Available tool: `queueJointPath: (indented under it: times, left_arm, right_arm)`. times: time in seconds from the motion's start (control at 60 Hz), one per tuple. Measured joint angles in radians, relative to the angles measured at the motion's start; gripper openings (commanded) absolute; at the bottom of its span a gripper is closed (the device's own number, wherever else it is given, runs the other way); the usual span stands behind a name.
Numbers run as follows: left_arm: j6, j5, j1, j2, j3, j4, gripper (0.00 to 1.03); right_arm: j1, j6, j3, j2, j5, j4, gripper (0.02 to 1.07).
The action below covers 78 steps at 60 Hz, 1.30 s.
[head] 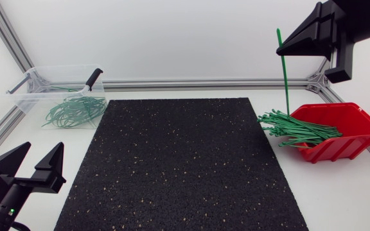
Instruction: Take a green cable tie from the red box, thread the tail through the head to close it, then place it in the transparent bin on the left.
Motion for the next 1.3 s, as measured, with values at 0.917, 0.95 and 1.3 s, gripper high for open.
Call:
queueJointPath:
  times: [0.917,0.95,1.3]
  left_arm:
    - [0.000,0.000,-0.008,0.000,0.000,0.000,1.00]
    - [0.000,0.000,-0.008,0.000,0.000,0.000,1.00]
    - [0.000,0.000,-0.008,0.000,0.000,0.000,1.00]
  right_arm:
    - [0.427,1.121,-0.304,0.154,-0.186,0.843,0.08]
    - [0.431,1.147,-0.317,0.163,-0.209,0.876,0.08]
    - [0.430,1.312,-0.410,0.299,-0.333,1.039,0.08]
